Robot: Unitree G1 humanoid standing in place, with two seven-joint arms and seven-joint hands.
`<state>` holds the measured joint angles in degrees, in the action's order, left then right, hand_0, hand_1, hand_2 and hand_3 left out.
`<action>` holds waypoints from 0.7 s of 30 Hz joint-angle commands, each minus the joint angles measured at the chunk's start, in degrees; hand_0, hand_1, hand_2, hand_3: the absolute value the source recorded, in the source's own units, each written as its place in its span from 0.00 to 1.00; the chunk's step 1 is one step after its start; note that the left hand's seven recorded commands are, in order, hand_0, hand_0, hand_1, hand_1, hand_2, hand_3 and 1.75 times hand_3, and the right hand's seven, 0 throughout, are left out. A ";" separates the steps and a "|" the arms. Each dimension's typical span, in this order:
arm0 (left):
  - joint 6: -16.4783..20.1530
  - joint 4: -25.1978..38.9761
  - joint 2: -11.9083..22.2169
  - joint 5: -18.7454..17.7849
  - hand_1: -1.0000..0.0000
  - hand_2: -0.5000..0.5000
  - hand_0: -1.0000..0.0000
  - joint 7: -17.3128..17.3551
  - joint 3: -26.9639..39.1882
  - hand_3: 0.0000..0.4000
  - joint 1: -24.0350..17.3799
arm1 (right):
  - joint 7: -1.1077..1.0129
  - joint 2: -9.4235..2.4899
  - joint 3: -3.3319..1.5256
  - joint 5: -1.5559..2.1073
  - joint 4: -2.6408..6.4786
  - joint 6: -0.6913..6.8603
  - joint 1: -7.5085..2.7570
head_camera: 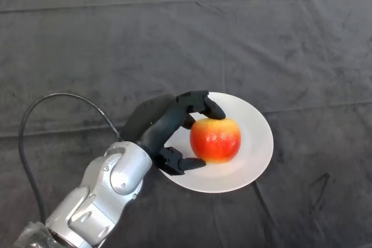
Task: Move the apple to the plate
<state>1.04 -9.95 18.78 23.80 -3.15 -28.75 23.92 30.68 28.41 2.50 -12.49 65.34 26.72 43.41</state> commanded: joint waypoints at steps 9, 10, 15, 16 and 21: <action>-0.13 -0.66 2.85 2.32 1.00 0.34 0.67 2.03 -4.03 0.33 0.96 | -0.35 0.29 -0.12 0.03 0.70 0.69 -1.81; -0.08 -0.62 2.86 2.31 1.00 0.50 1.00 2.09 -3.95 0.00 1.01 | -0.35 0.29 -0.12 0.03 0.70 0.69 -1.81; 0.15 -0.30 2.92 2.17 1.00 0.50 1.00 2.30 -3.41 0.00 1.23 | -0.34 0.29 -0.11 0.01 0.72 0.68 -1.80; 0.22 -0.12 2.99 2.07 1.00 0.50 1.00 2.40 -3.19 0.00 1.31 | -0.34 0.29 -0.11 0.01 0.73 0.68 -1.80; 0.42 1.20 3.56 1.18 1.00 0.50 1.00 2.96 -1.47 0.00 1.71 | -0.34 0.28 -0.10 0.00 0.73 0.68 -1.79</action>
<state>1.05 -9.95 20.06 23.95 -1.25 -30.44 24.03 30.68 28.41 2.50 -12.49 65.34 26.72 43.41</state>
